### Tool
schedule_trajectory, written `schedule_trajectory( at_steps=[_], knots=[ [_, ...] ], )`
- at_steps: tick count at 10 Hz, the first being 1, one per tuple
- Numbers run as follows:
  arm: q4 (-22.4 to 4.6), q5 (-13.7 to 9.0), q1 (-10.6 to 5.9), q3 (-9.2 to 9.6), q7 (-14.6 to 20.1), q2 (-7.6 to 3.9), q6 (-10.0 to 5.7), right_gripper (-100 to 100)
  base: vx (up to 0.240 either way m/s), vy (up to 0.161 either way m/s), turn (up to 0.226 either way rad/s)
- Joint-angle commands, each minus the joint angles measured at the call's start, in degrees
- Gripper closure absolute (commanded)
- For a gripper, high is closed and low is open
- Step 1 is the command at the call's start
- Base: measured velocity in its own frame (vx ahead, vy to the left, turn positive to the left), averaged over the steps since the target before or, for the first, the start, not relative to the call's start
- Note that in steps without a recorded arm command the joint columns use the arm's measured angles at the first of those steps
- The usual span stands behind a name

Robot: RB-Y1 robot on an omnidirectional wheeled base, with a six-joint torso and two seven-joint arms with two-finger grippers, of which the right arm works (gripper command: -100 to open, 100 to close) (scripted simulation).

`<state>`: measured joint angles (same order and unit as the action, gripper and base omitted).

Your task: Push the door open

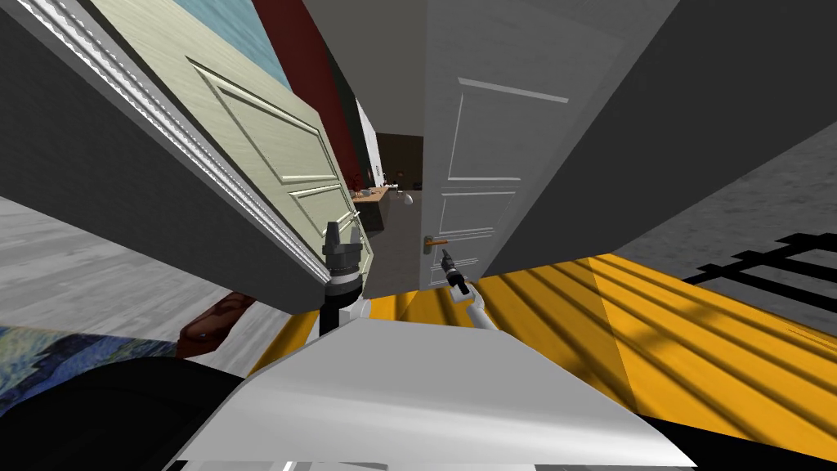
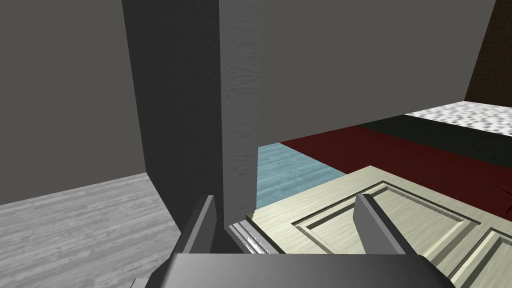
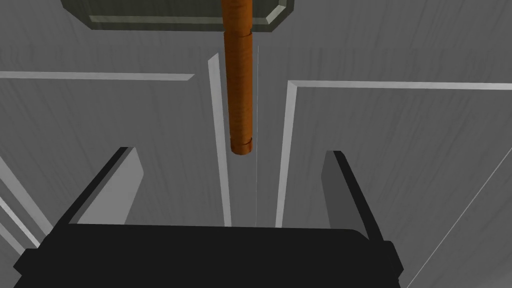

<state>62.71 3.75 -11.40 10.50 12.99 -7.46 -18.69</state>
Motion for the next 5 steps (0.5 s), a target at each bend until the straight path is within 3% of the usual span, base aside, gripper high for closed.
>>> schedule_trajectory(
  at_steps=[1,5],
  knots=[
    [-0.33,-0.04,-0.17,-0.23,-0.13,0.1,-0.08,-100,0.119,0.019,0.026],
    [-1.36,-0.18,-0.7,-0.94,-0.53,0.42,-0.32,-100,0.181,0.033,0.029]
  ],
)
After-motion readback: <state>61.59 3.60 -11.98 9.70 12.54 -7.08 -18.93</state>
